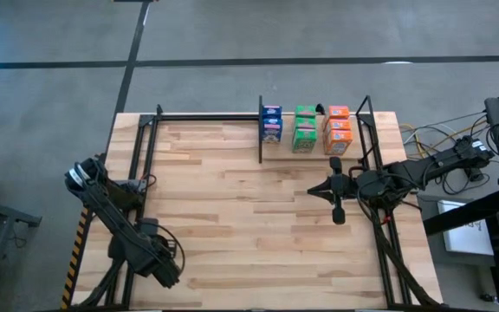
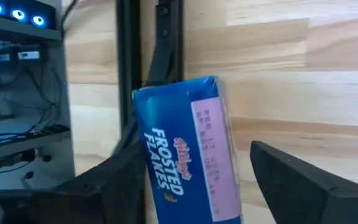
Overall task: Stack cereal on shelf
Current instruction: Put the blue cereal box on the shelf aligned with the other blue cereal box on the shelf
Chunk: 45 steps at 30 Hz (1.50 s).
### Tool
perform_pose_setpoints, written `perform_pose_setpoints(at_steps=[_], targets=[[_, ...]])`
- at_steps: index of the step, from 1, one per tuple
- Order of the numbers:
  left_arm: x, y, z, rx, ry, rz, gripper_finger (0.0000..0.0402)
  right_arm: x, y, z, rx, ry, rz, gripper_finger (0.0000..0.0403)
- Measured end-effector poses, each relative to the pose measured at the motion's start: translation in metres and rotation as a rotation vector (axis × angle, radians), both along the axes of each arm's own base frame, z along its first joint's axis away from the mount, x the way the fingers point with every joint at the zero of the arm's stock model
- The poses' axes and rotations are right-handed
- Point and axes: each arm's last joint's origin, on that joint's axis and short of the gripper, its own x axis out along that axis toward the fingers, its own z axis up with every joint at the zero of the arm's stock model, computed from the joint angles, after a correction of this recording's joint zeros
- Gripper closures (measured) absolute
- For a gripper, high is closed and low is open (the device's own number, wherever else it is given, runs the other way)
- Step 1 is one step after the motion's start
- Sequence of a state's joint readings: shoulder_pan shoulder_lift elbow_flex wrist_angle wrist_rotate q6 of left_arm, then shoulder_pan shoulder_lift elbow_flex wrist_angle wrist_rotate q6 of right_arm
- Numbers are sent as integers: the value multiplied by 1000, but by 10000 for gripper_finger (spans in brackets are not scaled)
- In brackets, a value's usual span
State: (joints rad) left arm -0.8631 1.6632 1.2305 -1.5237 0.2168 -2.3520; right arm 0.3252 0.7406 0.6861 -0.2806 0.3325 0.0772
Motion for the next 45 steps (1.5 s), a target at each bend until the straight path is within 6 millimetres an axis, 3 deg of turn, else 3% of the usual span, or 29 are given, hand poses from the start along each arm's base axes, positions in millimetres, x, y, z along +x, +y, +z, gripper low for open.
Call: perform_pose_setpoints(at_steps=[13, 18, 22, 26, 32, 36, 45], targets=[[4, -4, -1, 1, -10, 3, 234, 0, 0, -1, -2, 6, 0, 390], [6, -6, 1, -5, -27, 0, 250, -1, 0, -3, -13, 36, 0, 390], [15, -11, 17, -6, -151, -56, 249, -6, -2, -7, -16, 89, -6, 390], [30, -13, 42, 73, -400, -256, 249, -10, -3, -8, -5, 84, -10, 390], [61, -5, 81, 345, -698, -600, 249, -17, -6, -11, 3, 63, -11, 390], [89, 8, 101, 465, -691, -829, 249, -22, -7, -14, 17, 55, -15, 390], [164, 60, 135, 568, -442, -1333, 249, -26, -6, -24, 74, 23, 49, 390]])
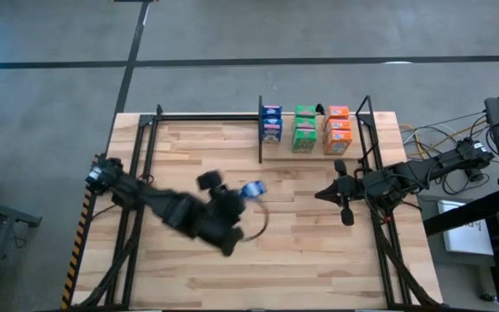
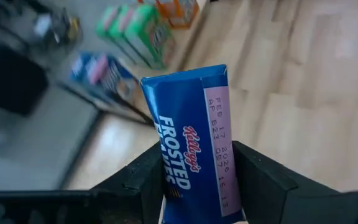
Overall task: Stack cereal on shelf
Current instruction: Put the blue cereal box on the shelf aligned with the other blue cereal box on the shelf
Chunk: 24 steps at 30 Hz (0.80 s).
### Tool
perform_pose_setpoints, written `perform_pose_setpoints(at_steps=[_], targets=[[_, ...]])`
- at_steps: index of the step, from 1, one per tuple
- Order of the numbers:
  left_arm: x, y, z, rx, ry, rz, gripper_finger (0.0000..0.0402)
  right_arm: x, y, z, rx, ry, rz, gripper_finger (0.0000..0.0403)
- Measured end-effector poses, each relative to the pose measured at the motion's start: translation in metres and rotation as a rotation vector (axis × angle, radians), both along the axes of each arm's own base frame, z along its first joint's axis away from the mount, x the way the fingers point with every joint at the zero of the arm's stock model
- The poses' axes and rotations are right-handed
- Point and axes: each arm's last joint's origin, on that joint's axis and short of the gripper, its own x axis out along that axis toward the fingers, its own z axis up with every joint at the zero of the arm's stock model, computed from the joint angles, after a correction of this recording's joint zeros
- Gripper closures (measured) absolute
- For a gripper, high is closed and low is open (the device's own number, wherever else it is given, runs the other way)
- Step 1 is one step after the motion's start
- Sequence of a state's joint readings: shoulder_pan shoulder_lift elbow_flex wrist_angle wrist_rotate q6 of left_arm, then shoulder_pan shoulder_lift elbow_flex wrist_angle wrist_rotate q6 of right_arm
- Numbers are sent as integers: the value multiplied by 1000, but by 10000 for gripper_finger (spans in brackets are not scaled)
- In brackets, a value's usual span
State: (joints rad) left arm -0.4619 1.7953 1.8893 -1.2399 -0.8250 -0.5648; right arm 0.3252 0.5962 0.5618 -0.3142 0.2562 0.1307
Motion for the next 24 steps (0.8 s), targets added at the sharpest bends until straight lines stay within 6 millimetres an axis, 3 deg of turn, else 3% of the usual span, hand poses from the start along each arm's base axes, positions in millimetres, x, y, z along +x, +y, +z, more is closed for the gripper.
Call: perform_pose_setpoints(at_steps=[9, 19, 24], targets=[[63, 78, 12, 119, 148, -178, 248, -2, -1, -6, 24, 6, -8, 390], [116, 167, -22, 45, 308, -305, 248, -2, -1, -8, 30, 14, -12, 390], [131, 196, -37, 5, 338, -322, 248, -2, -1, -8, 21, 13, -9, 390]])
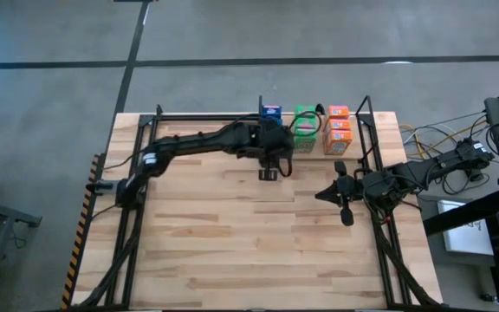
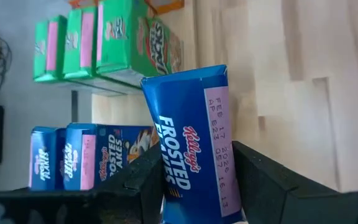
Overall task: Stack cereal on shelf
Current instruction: Put the blue cereal box on the shelf aligned with the other blue cereal box on the shelf
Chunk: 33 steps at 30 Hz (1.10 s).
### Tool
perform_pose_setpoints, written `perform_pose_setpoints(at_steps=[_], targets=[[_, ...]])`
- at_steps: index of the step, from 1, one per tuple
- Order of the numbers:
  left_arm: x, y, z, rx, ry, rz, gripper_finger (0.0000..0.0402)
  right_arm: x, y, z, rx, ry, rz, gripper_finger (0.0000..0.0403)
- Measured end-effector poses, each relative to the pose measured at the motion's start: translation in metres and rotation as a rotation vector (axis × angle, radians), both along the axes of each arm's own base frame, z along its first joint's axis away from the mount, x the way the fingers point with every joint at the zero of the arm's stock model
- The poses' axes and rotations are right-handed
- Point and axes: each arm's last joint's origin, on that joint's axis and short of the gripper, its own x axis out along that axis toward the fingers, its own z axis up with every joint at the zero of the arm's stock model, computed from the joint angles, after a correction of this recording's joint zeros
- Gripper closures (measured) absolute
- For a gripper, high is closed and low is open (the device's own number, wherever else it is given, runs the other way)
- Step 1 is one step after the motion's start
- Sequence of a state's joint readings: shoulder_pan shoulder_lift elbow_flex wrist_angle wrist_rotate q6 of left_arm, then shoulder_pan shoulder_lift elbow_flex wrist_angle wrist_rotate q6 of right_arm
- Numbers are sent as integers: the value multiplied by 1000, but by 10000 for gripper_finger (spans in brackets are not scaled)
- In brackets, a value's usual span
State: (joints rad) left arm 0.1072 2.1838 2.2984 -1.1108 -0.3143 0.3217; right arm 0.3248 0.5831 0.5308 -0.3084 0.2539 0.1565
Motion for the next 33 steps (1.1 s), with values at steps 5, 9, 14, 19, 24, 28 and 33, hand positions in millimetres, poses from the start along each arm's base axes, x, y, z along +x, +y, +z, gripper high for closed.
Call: perform_pose_setpoints(at_steps=[5, 9, 14, 19, 24, 28, 33], targets=[[7, 19, -10, -1, 28, 0, 248, 0, 0, 4, -19, -13, 10, 390], [6, 27, -13, 5, 45, 4, 248, 0, 0, 9, -33, -27, 18, 390], [4, 38, -14, -21, 43, 10, 248, 0, 0, 14, -50, -42, 27, 390], [3, 48, -19, -55, 52, 6, 248, 0, 0, 19, -67, -58, 36, 390], [1, 56, -25, -64, 67, 17, 248, 0, 0, 22, -87, -66, 44, 390], [0, 60, -32, -71, 92, 17, 248, 0, 0, 22, -104, -67, 51, 390], [0, 62, -40, -72, 110, 11, 248, 0, 0, 22, -118, -69, 57, 390]])
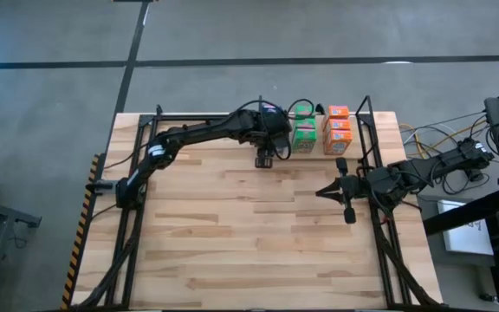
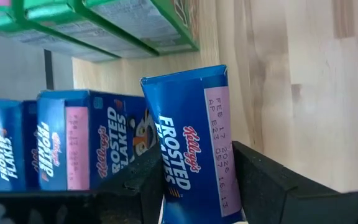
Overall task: Stack cereal on shelf
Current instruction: Put the blue cereal box on the shelf aligned with the other blue cereal box on the shelf
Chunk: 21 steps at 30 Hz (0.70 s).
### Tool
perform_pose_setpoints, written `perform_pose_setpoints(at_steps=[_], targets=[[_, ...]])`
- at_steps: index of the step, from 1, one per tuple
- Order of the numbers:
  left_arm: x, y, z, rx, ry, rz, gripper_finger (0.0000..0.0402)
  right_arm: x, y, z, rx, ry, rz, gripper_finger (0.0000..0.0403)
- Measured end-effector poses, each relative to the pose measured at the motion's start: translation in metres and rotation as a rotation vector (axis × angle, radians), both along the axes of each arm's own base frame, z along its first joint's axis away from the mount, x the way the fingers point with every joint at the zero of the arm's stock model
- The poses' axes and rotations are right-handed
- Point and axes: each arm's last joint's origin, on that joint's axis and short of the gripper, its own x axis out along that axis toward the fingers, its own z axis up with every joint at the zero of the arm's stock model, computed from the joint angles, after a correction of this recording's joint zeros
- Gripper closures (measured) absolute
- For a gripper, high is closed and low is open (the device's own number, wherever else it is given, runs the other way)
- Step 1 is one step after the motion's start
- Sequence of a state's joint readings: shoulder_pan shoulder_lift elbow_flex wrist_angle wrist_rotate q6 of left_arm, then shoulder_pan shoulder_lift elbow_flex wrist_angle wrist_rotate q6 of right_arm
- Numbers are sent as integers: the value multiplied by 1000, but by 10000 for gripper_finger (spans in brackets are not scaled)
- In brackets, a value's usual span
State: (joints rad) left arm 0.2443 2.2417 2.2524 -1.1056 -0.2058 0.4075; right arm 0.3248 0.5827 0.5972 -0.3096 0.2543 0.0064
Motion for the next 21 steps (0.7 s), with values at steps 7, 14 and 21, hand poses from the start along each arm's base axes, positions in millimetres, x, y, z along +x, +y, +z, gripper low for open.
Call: perform_pose_setpoints(at_steps=[7, 14, 21], targets=[[1, 2, 1, 10, -9, -11, 248, 0, 0, 0, -3, -1, 1, 390], [0, 5, 0, 11, -9, -5, 239, 0, 0, 0, -3, -1, 1, 390], [0, 7, 1, 16, -15, 1, 204, 0, 0, 0, -3, -1, 1, 390]])
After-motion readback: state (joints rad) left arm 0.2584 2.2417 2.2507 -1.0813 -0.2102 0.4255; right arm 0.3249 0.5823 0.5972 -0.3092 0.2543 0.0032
